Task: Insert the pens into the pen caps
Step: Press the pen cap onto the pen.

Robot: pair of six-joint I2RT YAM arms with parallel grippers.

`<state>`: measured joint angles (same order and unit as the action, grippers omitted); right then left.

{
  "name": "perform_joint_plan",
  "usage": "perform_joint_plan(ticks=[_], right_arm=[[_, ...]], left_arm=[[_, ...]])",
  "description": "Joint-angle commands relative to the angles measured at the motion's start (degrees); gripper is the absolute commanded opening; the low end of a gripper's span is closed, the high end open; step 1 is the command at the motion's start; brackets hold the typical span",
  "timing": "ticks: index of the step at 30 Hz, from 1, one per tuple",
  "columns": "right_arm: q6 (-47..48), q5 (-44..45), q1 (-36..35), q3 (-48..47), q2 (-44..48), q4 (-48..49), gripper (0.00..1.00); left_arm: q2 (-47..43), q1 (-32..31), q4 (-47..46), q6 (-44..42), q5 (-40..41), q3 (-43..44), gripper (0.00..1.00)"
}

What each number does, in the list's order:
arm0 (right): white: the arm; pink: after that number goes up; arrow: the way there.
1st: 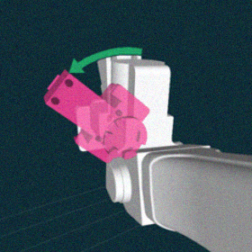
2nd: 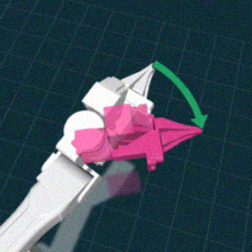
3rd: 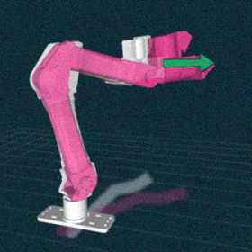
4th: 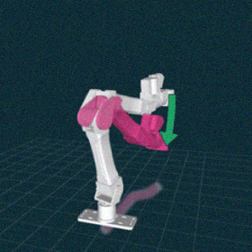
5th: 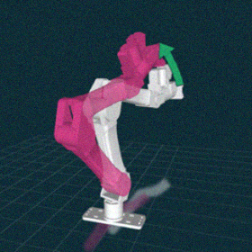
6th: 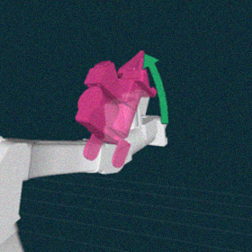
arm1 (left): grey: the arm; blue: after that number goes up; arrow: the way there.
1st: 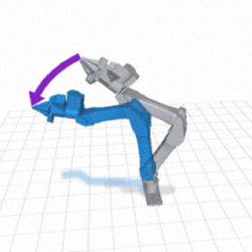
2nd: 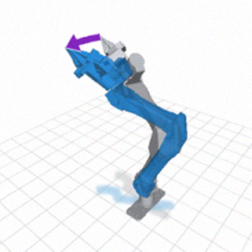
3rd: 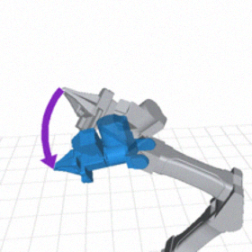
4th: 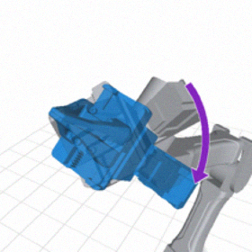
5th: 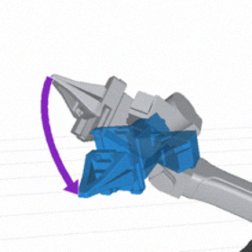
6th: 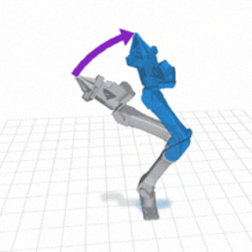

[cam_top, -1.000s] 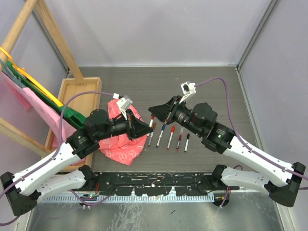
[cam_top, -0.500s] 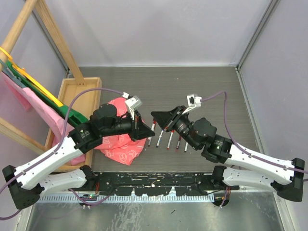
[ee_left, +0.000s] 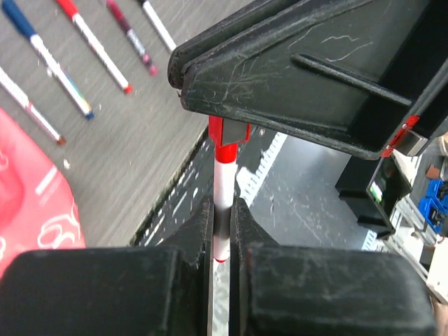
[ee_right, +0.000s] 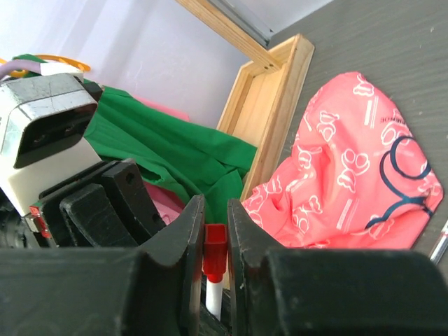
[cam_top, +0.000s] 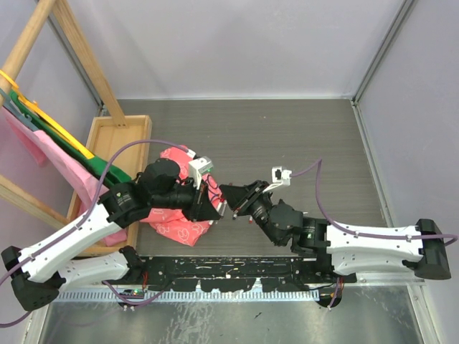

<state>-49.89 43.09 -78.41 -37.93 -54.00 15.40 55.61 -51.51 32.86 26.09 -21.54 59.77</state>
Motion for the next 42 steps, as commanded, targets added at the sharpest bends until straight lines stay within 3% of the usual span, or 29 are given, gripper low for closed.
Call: perform_joint_plan(ticks=[1, 8, 14, 27, 36, 42], right_arm=[[-3.5, -18.4, -11.0, 5.2, -8.3, -17.3, 0.00], [-5.6, -17.1, -14.4, 6.0, -12.1, -13.8, 0.00], [-4.4, -13.8, -14.4, 4.3, -8.0, -15.3, 0.00], [7.3, -9.9, -8.2, -8.1, 0.8, -20.7, 0.00], [16.3, -8.7, -3.8, -16.1, 4.7, -22.8, 0.07], [19.7, -7.9, -2.5, -19.5, 7.3, -22.8, 0.25]], left_arm=[[-1.2, 3.1, -42.0, 0.1, 14.6, 11.7, 0.00], [-1.0, 3.1, -43.4, 0.7, 15.0, 11.9, 0.00], [-1.3, 3.1, -43.4, 1.7, 13.5, 10.1, 0.00], [-1.4, 3.1, -38.5, 0.8, -0.8, 4.0, 0.00], [-1.5, 2.7, -34.8, -1.6, -4.7, 1.8, 0.00], [-1.6, 2.5, -33.9, -1.7, -5.6, 0.2, 0.00]])
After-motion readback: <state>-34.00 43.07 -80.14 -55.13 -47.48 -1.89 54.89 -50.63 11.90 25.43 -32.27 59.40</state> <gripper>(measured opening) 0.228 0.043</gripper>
